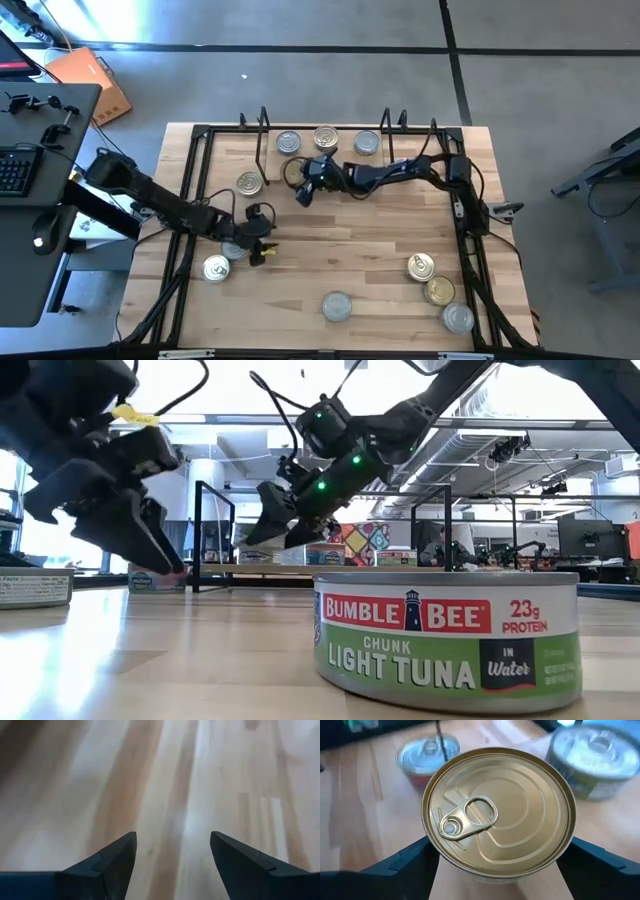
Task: Stack canned seafood by type on shelf
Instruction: Put the top right green and blue tuna can on the shelf aligned with the other green and blue tuna can
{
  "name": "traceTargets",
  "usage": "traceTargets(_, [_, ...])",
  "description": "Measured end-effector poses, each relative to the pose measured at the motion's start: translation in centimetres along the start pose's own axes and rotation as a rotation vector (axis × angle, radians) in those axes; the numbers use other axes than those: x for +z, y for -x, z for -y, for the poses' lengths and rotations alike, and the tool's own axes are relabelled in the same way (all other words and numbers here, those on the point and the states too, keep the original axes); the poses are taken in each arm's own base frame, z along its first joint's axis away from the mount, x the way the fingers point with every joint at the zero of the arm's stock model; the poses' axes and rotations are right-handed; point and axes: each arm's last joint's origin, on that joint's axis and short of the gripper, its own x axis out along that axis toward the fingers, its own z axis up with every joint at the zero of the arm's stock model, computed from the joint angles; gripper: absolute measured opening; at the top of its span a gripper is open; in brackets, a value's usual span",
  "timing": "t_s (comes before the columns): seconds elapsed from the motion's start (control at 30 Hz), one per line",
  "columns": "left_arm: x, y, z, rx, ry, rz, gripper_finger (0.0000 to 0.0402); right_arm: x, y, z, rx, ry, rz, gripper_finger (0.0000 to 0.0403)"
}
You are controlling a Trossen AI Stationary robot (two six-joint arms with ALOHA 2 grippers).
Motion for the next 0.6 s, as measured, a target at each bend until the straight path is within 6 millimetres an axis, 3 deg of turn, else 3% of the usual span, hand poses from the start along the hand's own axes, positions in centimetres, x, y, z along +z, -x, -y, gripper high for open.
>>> traceTargets(0.37, [1.8, 1.2, -0.2, 0.079, 0.006, 0.067, 0.0246, -0.5, -1.3, 1.5, -0.005, -0.021, 0.006, 0.0337])
traceTargets(0.6, [1.8, 1.5, -0.3, 0.094, 0.004, 0.079, 0.0246, 0.0, -3.4, 1.1, -0.016, 0.009, -0.048, 0.0337])
